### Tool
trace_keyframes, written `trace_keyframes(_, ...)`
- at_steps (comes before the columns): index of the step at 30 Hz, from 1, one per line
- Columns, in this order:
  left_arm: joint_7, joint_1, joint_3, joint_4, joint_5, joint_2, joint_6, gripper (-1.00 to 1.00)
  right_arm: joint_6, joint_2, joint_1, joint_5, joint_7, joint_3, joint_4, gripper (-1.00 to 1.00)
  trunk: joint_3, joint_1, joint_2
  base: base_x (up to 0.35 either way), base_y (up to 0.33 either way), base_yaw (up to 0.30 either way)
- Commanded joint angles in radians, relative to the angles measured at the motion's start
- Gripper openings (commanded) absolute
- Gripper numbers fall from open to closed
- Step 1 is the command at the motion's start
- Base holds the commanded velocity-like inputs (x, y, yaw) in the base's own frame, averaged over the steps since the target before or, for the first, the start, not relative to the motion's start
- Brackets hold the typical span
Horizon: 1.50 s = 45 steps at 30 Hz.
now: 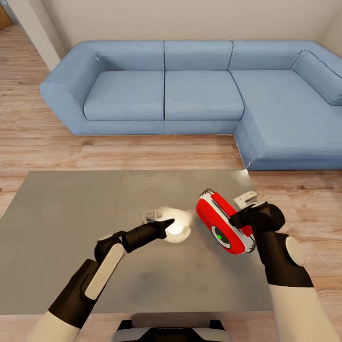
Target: Turn on the radio receiver that's on the table in the living room.
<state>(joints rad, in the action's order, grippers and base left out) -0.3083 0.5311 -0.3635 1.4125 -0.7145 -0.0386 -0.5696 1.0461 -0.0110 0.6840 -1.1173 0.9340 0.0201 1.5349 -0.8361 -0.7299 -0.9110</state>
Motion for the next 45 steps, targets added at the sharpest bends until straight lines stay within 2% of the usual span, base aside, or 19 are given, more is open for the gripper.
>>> trace_keyframes(1, 0.001, 0.0, 0.002, 0.002, -0.001, -0.014, -0.003, -1.0, 0.001, -0.002, 0.0, -0.004, 0.001, 0.0, 0.001, -1.0, 0.0, 0.0, 0.0, 0.0, 0.0, 0.0)
trace_keyframes(2, 0.001, 0.0, 0.003, 0.002, -0.001, -0.021, -0.004, -1.0, 0.001, -0.003, 0.0, -0.007, 0.001, 0.0, 0.001, -1.0, 0.0, 0.0, 0.0, 0.0, 0.0, 0.0)
trace_keyframes(3, 0.002, 0.0, 0.005, 0.002, -0.001, -0.044, -0.007, -1.0, 0.001, -0.008, 0.0, -0.012, 0.002, 0.0, 0.002, -1.0, 0.0, 0.0, 0.0, 0.0, 0.0, 0.0)
trace_keyframes(5, 0.005, 0.0, 0.016, 0.002, -0.001, -0.068, -0.018, -1.0, 0.001, -0.013, 0.0, -0.016, 0.003, 0.0, 0.003, -1.0, 0.0, 0.0, 0.0, 0.0, 0.0, 0.0)
trace_keyframes(6, 0.005, 0.0, 0.03, 0.001, 0.0, -0.076, -0.031, -1.0, 0.001, -0.015, 0.0, -0.016, 0.003, 0.0, 0.004, -1.0, 0.0, 0.0, 0.0, 0.0, 0.0, 0.0)
trace_keyframes(7, 0.006, 0.0, 0.061, 0.0, 0.001, -0.083, -0.057, -1.0, 0.001, -0.016, 0.0, -0.017, 0.003, 0.0, 0.005, -1.0, 0.0, 0.0, 0.0, 0.0, 0.0, 0.0)
trace_keyframes(8, 0.006, 0.0, 0.073, 0.0, 0.001, -0.084, -0.066, -1.0, 0.001, -0.017, 0.0, -0.017, 0.003, 0.0, 0.005, -1.0, 0.0, 0.0, 0.0, 0.0, 0.0, 0.0)
trace_keyframes(9, 0.006, 0.0, 0.109, 0.0, 0.004, -0.086, -0.087, -1.0, 0.001, -0.017, 0.0, -0.018, 0.004, 0.0, 0.007, -1.0, 0.0, 0.0, 0.0, 0.0, 0.0, 0.0)
trace_keyframes(14, 0.007, 0.0, 0.161, 0.0, 0.009, -0.09, -0.134, -1.0, 0.001, -0.016, 0.0, -0.018, 0.005, 0.0, 0.01, -1.0, 0.0, 0.0, 0.0, 0.0, 0.0, 0.0)
trace_keyframes(20, 0.009, 0.0, 0.17, -0.001, 0.013, -0.088, -0.163, -1.0, 0.001, -0.016, 0.0, -0.019, 0.004, -0.001, 0.01, -1.0, 0.0, 0.0, 0.0, 0.0, 0.0, 0.0)
trace_keyframes(25, 0.081, 0.0, 0.173, -0.002, 0.004, -0.086, -0.166, -1.0, 0.001, -0.016, 0.0, -0.019, 0.003, -0.002, 0.01, -1.0, 0.0, 0.0, 0.0, 0.0, 0.0, 0.0)
trace_keyframes(28, 0.098, 0.0, 0.173, -0.001, 0.002, -0.085, -0.167, -1.0, 0.001, -0.017, 0.0, -0.019, 0.004, -0.001, 0.01, -1.0, 0.0, 0.0, 0.0, 0.0, 0.0, 0.0)
trace_keyframes(34, 0.104, 0.0, 0.173, -0.001, 0.001, -0.084, -0.167, -1.0, 0.001, -0.017, 0.0, -0.019, 0.006, 0.0, 0.01, -1.0, 0.0, 0.0, 0.0, 0.0, 0.0, 0.0)
trace_keyframes(36, 0.092, 0.001, 0.173, 0.01, -0.001, -0.076, -0.163, -1.0, 0.001, -0.005, 0.007, -0.013, 0.01, 0.007, 0.021, -1.0, 0.0, 0.0, 0.0, 0.0, 0.0, 0.0)
trace_keyframes(39, 0.087, 0.002, 0.173, 0.027, 0.0, -0.076, -0.163, -1.0, 0.001, -0.004, 0.007, -0.009, 0.008, 0.008, 0.024, -1.0, 0.0, 0.0, 0.0, 0.0, 0.0, 0.0)
trace_keyframes(45, 0.093, -0.032, 0.139, 0.004, 0.022, -0.076, -0.157, -1.0, -0.008, 0.011, 0.006, -0.009, 0.005, 0.013, -0.011, -1.0, 0.0, 0.0, 0.0, 0.0, 0.0, 0.0)
